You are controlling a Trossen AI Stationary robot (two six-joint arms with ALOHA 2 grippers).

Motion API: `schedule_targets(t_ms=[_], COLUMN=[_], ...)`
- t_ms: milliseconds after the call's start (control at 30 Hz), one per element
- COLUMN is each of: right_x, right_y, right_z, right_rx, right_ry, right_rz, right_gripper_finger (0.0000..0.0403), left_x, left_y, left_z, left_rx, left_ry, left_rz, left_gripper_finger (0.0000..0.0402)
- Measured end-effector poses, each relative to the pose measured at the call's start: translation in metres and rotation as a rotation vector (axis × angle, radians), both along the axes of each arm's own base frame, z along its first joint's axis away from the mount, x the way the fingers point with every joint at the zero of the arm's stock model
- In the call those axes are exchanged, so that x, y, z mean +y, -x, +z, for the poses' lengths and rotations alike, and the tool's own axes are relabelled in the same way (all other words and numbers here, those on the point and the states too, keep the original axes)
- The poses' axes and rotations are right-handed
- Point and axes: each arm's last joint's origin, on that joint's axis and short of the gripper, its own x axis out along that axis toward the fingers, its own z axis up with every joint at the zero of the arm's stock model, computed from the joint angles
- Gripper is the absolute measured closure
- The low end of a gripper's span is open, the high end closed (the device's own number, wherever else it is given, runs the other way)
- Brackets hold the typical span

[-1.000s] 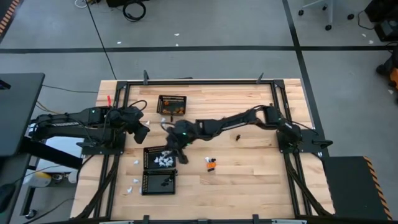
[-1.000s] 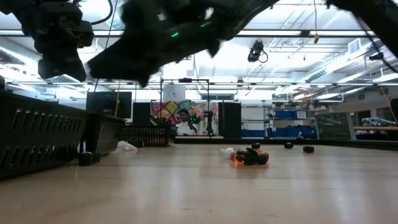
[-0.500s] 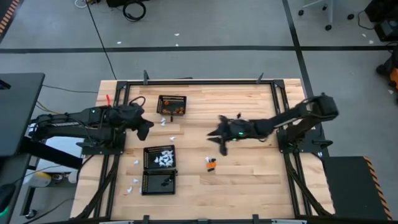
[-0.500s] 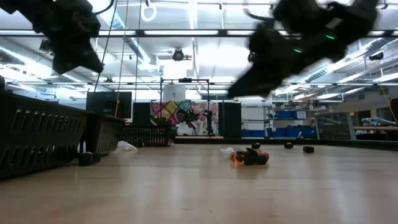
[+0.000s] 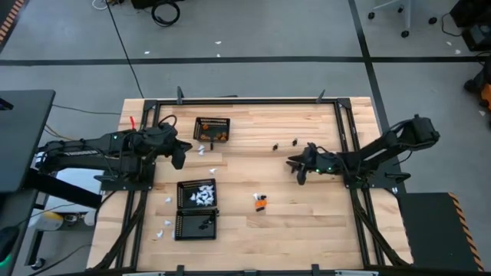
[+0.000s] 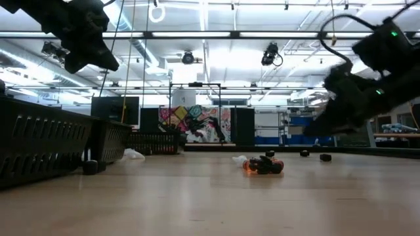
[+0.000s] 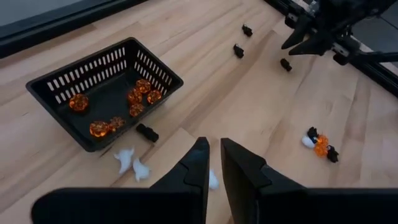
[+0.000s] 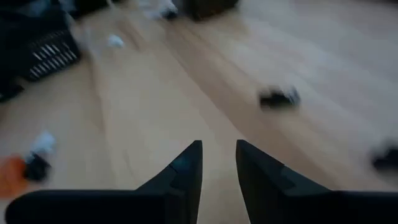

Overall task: Sort Halloween decoration
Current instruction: Put the black skeleton toy into the bottom black bin

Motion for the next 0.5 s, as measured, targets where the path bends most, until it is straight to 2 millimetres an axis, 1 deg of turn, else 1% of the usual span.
schedule_targets(t_ms=[33, 67, 233, 333, 500], right_x=[0.000, 0.000, -0.001, -0.004, -0.018], right_y=[0.006, 0.007, 0.006, 0.001, -0.013], right_z=[-0.004, -0.006, -0.003, 0.002, 0.008], right_rx=[0.002, 0.006, -0.018, -0.034, 0.054], right_ry=[-0.019, -0.030, 0.007, 0.045, 0.078], right_rz=[-0.010, -0.018, -0.051, -0.077, -0.065], right_gripper_finger=[0.0298, 0.0296, 0.0271, 0.0251, 0.0218], left_x=[0.000, 0.000, 0.000, 0.000, 0.001], left_y=[0.000, 0.000, -0.001, -0.001, -0.003], left_z=[0.000, 0.000, 0.000, 0.000, 0.002], left_rx=[0.000, 0.000, 0.000, 0.002, -0.031], left_ry=[0.000, 0.000, -0.001, -0.002, -0.003], left_rz=[0.000, 0.000, 0.003, 0.004, 0.005], left_gripper_finger=[0.0351, 0.0351, 0.0351, 0.0351, 0.0351])
